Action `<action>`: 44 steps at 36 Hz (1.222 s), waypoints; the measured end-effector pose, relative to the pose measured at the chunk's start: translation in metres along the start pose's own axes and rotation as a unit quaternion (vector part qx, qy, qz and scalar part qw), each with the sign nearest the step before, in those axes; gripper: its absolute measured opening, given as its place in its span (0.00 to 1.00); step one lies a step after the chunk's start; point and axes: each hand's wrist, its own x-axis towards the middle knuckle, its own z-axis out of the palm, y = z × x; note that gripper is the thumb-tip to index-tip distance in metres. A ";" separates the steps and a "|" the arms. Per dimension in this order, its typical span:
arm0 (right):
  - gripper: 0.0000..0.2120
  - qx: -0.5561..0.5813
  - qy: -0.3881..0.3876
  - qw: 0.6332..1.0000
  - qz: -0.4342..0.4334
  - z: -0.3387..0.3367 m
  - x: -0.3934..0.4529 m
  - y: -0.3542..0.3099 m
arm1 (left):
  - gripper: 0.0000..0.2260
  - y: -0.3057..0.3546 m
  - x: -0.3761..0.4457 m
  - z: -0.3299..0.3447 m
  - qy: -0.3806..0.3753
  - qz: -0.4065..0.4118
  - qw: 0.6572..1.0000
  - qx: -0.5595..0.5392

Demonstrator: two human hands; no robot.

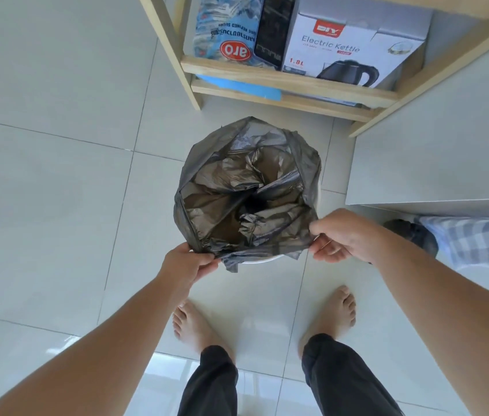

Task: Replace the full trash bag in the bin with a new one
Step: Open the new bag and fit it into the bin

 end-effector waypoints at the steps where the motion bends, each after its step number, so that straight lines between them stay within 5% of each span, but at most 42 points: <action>1: 0.09 -0.015 0.001 1.000 -0.006 -0.002 0.003 0.009 | 0.12 -0.003 0.001 0.001 -0.005 0.003 1.000 0.001; 8: 0.09 -0.035 -0.026 0.999 -0.028 0.002 0.020 0.041 | 0.11 -0.014 0.004 0.004 0.000 0.037 0.998 0.059; 11: 0.11 0.083 0.023 0.993 -0.077 0.004 0.024 0.050 | 0.10 -0.011 0.007 0.007 -0.010 0.043 0.997 0.061; 16: 0.08 0.343 0.004 0.921 -0.184 0.016 0.032 0.063 | 0.13 -0.010 0.012 0.014 -0.024 0.032 0.999 0.031; 23: 0.08 0.467 -0.012 0.871 -0.152 0.027 0.053 0.064 | 0.15 -0.015 0.010 0.024 -0.003 0.081 0.996 0.046; 29: 0.08 0.364 0.041 0.918 -0.153 0.028 0.060 0.057 | 0.14 -0.015 0.012 0.026 0.008 0.118 0.988 0.095; 37: 0.07 0.174 0.123 0.959 -0.185 0.030 0.062 0.045 | 0.15 -0.018 0.017 0.028 -0.011 0.053 0.998 0.037; 44: 0.06 -0.070 0.216 0.933 -0.278 0.022 0.068 0.054 | 0.15 -0.019 0.016 0.027 -0.011 0.116 0.985 0.129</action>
